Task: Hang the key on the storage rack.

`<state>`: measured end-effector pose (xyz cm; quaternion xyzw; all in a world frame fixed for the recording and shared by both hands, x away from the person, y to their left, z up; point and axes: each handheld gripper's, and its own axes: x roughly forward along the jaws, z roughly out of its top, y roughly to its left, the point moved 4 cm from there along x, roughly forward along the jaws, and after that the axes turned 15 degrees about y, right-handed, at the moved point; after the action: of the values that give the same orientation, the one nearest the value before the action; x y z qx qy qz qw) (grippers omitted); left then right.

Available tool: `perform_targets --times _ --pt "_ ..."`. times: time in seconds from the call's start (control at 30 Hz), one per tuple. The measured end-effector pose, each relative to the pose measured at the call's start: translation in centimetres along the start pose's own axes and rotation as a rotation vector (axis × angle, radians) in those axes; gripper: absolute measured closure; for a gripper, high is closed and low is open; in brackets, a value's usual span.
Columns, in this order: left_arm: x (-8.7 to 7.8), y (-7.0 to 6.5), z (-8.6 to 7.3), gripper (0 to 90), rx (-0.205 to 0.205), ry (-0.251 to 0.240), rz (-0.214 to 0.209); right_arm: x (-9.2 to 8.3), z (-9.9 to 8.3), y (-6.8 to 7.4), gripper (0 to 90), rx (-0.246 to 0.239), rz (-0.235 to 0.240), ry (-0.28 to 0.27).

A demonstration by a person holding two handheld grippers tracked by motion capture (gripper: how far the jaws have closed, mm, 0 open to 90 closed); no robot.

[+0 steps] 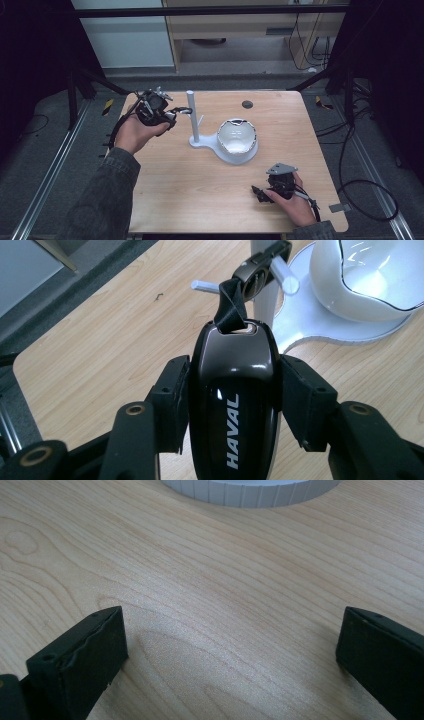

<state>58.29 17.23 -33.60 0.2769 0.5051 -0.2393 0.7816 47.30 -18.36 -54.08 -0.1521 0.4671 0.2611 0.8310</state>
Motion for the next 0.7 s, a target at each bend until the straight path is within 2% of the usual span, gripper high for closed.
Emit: perform_targets --times 0.17,0.37,0.5,0.7 --pt "1.1 -0.2 -0.6 48.8 -0.011 -0.022 -0.015 0.0 0.0 0.0 0.4 0.0 0.0 0.0" --pt "2.2 -0.7 -1.3 48.8 -0.024 -0.082 -0.014 0.0 0.0 0.0 0.4 0.002 0.0 0.0" --pt "3.1 -1.3 -1.7 48.8 -0.019 -0.09 0.012 0.0 0.0 0.0 0.4 0.004 0.002 0.001" --pt "4.7 -2.3 -2.1 48.8 -0.039 -0.138 0.013 0.0 0.0 0.0 0.4 -0.001 0.0 0.0"
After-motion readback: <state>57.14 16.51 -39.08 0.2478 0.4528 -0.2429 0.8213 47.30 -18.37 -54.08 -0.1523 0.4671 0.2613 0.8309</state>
